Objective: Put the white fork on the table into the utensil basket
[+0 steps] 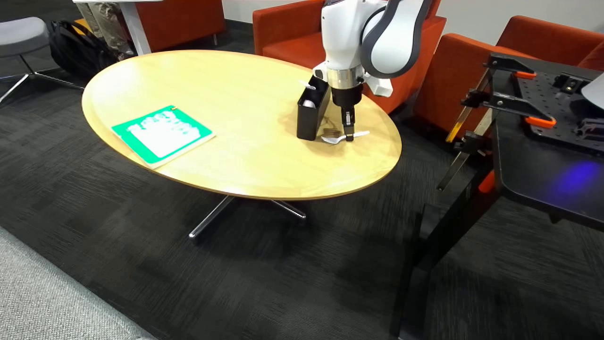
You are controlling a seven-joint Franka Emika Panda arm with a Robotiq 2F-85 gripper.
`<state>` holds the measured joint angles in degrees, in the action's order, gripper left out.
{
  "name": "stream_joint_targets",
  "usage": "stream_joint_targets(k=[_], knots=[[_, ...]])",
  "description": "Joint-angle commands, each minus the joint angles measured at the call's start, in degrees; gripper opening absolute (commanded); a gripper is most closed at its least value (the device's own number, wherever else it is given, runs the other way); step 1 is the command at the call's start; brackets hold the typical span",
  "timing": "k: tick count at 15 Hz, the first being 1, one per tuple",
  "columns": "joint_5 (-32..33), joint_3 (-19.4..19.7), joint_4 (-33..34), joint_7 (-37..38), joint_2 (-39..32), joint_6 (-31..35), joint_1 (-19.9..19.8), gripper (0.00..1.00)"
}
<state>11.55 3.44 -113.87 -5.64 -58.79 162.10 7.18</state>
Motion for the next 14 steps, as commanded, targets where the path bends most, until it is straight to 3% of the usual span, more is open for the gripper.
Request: stream_joint_targets(k=[1,4,9,14], knots=[[-0.06,-0.66,1.05,-0.41,-0.7,-0.53,-0.79,0.01],[0.13,0.16,-0.76,0.59,1.2,-0.22,0.39,0.03],[1.51,0.94,-10.93,-0.03,11.6,0.83,1.59,0.03],[5.05,-0.26,-19.95,-4.46,23.21,-3.1,-0.44,0.03]])
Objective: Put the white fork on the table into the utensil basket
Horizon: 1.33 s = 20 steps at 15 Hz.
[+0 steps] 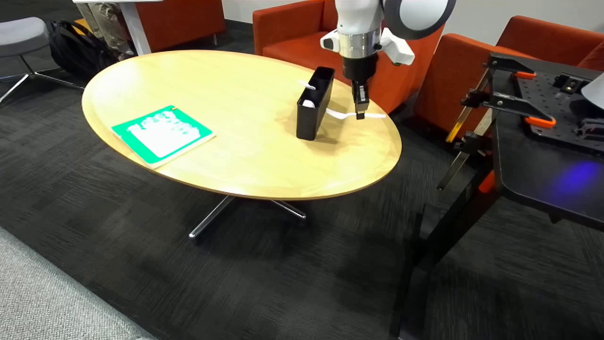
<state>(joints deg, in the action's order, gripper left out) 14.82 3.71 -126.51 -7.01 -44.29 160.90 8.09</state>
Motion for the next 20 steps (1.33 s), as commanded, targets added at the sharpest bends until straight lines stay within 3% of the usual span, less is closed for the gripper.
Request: stream_joint_targets(k=[1,6,8,10,13,17,18,19,20], knots=[[1.17,-1.48,-8.77,-3.74,10.74,-0.88,-2.77,0.03],[-8.34,-9.45,-13.45,-4.19,19.27,2.43,-11.76,0.03],[-13.84,-12.21,-14.79,-3.53,22.46,3.61,-14.37,0.03],[-18.31,-12.86,-15.63,-1.23,25.7,4.0,-14.55,0.03],[-21.05,-9.92,-15.46,4.79,30.28,2.63,-11.63,0.03],[-14.72,-3.49,-12.98,13.89,34.17,-1.83,-6.67,0.03],[-17.26,-5.35,-12.64,9.97,31.05,1.3,-8.32,0.03],[-16.88,-4.88,-12.57,10.5,31.72,0.99,-7.96,0.13],[-16.89,-4.91,-12.6,10.46,31.71,0.99,-7.96,0.13]])
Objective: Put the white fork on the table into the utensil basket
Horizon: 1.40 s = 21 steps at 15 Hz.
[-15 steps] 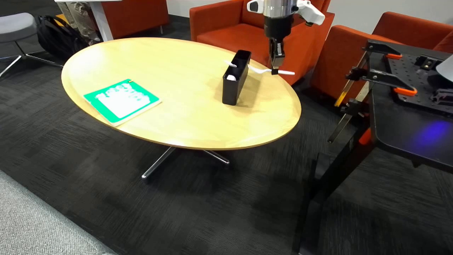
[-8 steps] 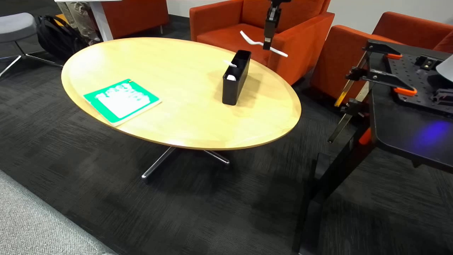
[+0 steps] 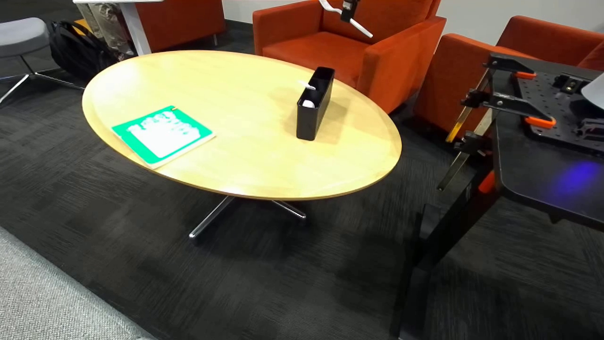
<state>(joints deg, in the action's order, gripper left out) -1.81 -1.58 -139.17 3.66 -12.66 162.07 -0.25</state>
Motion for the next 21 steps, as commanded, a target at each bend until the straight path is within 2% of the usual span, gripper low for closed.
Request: stream_joint_targets(k=[1,2,3,6,9,12,16,17,21], knots=[[-0.26,0.34,0.05,-0.21,-0.18,-0.18,0.4,0.13],[-0.27,0.33,0.05,-0.21,-0.49,-0.18,0.4,0.13],[1.58,1.88,1.2,2.66,-2.65,0.27,1.44,0.03],[4.49,5.66,3.85,8.39,-7.53,2.42,3.67,0.03],[7.96,12.03,7.06,15.75,-13.11,6.8,8.36,0.03],[10.11,24.13,9.57,24.64,-19.27,15.53,19.29,0.03],[6.01,41.34,12.39,35.19,-30.2,23.91,36.8,0.03],[-1.12,44.76,12.63,32.99,-33.38,25.1,41.46,0.03],[-17.77,53.34,14.29,34.71,-46.48,24.4,53.5,0.03]])
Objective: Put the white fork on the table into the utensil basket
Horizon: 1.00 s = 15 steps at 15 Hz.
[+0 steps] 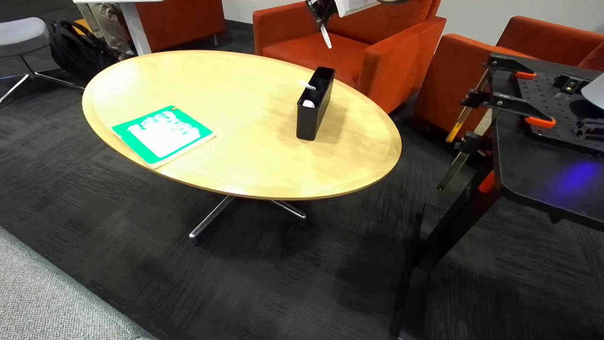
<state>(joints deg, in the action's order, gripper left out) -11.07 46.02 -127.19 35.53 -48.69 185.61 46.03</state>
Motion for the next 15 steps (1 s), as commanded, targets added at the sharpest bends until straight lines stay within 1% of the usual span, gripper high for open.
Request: stream_joint_targets(k=[1,4,5,7,8,10,12,13,15], knots=[[-11.7,6.92,2.78,3.32,-13.63,-0.11,9.09,0.03],[-18.67,9.64,3.91,5.89,-22.6,-3.11,13.4,0.03],[-19.95,10.22,4.35,7.21,-25.18,-4.2,14.33,0.03],[-20.2,10.86,4.52,9.07,-27.77,-6.73,15.71,0.03],[-18.46,8.53,3.21,6.95,-23.54,-3.2,13.19,0.13],[-18.41,9.12,3.79,8.79,-26.29,-4.15,14.16,0.13],[-18.42,9.33,4.03,9.35,-26.98,-4.22,14.41,0.13],[-18.41,9.43,4.09,9.36,-26.98,-4.24,14.41,0.03],[-19.01,9.48,6.29,11.01,-29.22,-5.34,14.19,0.03]])
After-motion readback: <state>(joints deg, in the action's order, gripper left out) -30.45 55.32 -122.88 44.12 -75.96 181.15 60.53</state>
